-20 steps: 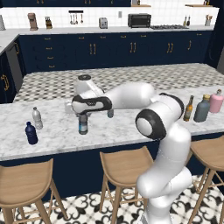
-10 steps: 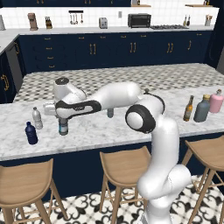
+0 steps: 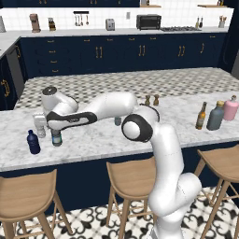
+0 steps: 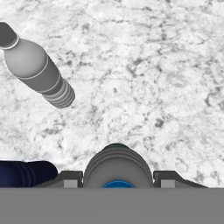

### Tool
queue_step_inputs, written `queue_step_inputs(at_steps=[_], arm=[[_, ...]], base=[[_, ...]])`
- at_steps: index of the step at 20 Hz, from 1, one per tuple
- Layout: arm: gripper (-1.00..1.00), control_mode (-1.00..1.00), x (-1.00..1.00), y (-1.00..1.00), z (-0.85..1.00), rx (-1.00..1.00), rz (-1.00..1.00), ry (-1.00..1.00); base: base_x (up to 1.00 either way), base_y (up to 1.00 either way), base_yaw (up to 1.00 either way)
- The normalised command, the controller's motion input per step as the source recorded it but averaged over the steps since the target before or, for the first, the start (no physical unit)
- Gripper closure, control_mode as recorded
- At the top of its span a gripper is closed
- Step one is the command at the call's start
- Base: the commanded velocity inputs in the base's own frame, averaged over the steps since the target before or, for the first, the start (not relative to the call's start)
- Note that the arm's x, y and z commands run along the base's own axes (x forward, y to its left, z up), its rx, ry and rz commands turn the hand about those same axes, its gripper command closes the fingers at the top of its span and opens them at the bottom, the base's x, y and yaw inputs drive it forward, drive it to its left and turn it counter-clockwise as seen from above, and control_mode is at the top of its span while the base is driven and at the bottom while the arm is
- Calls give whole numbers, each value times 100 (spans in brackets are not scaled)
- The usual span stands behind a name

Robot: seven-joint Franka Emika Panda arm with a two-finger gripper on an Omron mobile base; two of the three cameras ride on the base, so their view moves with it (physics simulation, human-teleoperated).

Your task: Move the plastic bottles in the middle to the plastics group, and the glass bottles in the middle to the glass group.

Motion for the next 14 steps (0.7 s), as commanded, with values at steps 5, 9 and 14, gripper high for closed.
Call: queue_step_inputs(at_steps=[5,9,14], arm=[[100,-100,4,1,-22,3,0,0],[100,-100,5,0,-33,8,0,0],[100,-100,3,0,-33,7,0,-3]], base=[[0,0,0],[0,0,0],[0,0,0]])
